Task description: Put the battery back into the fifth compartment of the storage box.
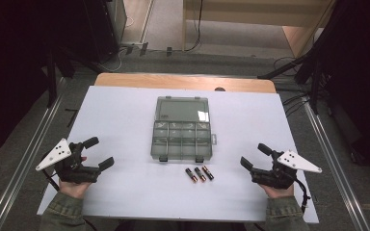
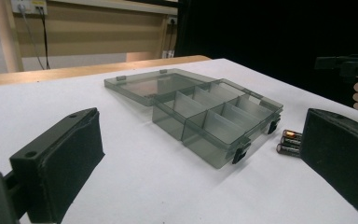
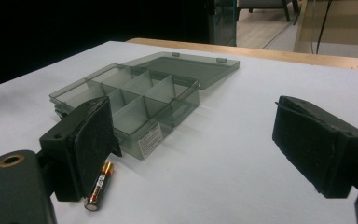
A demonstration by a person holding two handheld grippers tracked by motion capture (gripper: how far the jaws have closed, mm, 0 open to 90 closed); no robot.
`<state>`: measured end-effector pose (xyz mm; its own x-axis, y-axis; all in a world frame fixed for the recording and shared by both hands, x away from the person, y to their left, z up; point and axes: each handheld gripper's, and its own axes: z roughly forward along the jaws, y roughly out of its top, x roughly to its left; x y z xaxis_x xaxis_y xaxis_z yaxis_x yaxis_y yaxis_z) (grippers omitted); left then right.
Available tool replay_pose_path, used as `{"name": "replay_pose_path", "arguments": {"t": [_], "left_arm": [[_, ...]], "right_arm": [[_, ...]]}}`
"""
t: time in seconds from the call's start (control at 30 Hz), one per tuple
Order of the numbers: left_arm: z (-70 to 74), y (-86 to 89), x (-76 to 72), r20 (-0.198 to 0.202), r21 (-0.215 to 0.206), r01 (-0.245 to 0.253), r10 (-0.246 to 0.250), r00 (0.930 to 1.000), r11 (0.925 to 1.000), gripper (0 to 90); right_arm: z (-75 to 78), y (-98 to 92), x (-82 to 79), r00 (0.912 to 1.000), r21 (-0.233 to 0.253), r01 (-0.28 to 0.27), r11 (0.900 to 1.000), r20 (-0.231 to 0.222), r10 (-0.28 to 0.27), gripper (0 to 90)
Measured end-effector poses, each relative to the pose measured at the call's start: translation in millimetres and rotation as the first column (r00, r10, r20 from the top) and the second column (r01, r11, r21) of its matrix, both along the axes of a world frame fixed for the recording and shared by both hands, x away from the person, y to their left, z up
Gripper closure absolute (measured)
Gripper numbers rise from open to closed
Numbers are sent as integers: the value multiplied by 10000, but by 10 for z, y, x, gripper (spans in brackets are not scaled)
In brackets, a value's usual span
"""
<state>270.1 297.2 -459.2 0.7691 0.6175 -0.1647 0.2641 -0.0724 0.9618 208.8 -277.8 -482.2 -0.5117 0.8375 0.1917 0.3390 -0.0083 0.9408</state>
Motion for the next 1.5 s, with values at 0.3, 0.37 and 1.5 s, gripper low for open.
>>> {"name": "replay_pose_path", "arguments": {"t": [0.3,0.37,1.5], "left_arm": [[-1,2,5,-10,-15,14,-14,10000,10000,0],[-1,3,6,-16,-10,15,-15,10000,10000,0],[3,11,4,-10,-241,148,-148,9999,9996,0]], "right_arm": [[-3,7,-2,10000,-111,-10,9999,-30,10,137],[-1,5,-4,10000,-95,-7,10000,-56,6,136],[40,469,184,8669,-2758,-3029,9122,-4774,1435,159]]}}
